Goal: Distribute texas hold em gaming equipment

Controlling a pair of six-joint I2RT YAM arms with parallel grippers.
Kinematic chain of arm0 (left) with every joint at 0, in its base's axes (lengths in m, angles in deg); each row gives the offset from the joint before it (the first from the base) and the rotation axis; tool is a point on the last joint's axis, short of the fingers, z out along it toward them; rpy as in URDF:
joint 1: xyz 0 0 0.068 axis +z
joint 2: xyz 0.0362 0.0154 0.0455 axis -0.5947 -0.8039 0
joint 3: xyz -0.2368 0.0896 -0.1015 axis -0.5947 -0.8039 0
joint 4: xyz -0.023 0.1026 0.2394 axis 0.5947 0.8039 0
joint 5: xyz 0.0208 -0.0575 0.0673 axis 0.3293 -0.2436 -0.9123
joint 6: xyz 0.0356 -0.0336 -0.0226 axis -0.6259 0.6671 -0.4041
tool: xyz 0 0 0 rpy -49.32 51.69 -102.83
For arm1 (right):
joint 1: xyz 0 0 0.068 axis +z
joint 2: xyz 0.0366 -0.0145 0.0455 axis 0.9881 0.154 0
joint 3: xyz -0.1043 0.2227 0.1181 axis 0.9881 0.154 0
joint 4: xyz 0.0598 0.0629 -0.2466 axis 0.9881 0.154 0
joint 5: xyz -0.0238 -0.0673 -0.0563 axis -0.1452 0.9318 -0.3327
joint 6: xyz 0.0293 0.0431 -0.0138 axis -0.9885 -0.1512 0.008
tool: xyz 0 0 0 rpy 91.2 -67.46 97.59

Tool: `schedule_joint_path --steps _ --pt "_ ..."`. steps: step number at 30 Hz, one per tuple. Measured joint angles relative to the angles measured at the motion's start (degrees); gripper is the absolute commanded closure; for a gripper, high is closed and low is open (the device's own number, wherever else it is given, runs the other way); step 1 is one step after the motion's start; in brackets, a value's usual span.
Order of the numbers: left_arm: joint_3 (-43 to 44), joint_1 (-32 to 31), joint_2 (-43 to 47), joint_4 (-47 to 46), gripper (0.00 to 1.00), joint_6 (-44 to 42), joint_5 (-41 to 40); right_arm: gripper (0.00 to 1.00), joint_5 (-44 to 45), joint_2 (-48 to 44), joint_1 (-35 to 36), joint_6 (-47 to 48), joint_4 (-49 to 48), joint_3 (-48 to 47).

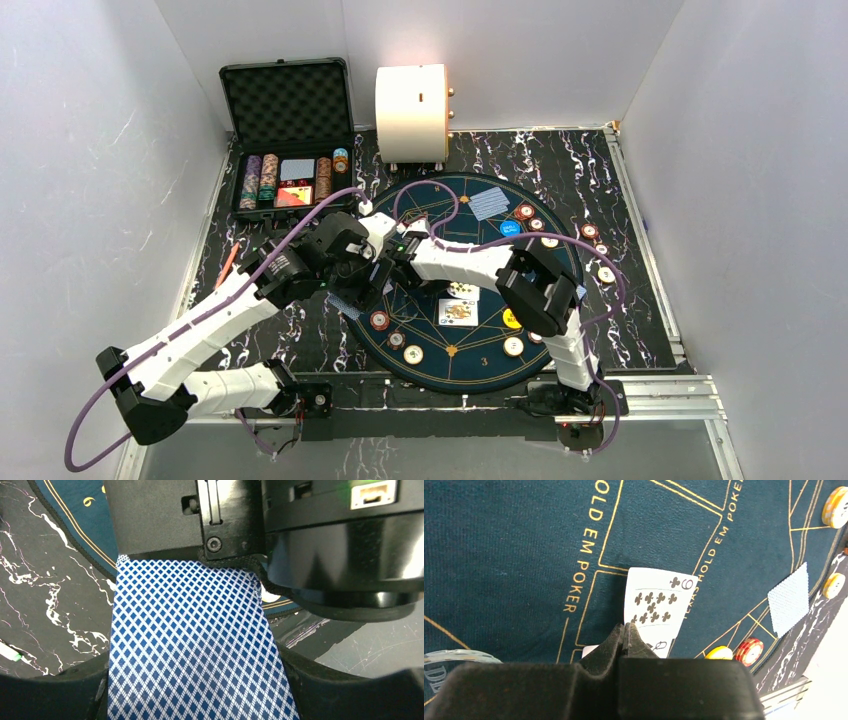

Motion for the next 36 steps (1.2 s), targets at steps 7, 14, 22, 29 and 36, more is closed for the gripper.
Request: schedule_joint_path --steps 7,14,22,29,36 --pt "0.0 0.0 0.02 -0.2 1.0 0.42 -0.04 1.0 -2.4 -5.01 -1.84 2.86 -4.33 4.04" --pt "0.0 0.0 0.02 -0.48 1.0 0.9 -0.04 1.0 -5.18 -7.98 -3.87 3.52 -6.91 5.75" --pt "0.0 0.0 0.02 -0.46 1.0 1.07 -0.28 0.93 -9.44 -7.8 -3.78 3.93 -9.94 5.99" --pt "0.0 0.0 0.0 -0.46 1.0 1.11 -0.59 0.85 -11.41 -7.06 -3.78 4.33 -11.56 6.47" --pt "0.0 0.0 -0.04 -0.44 1.0 1.31 -0.96 0.79 -11.3 -6.88 -3.87 4.31 -11.45 7.28"
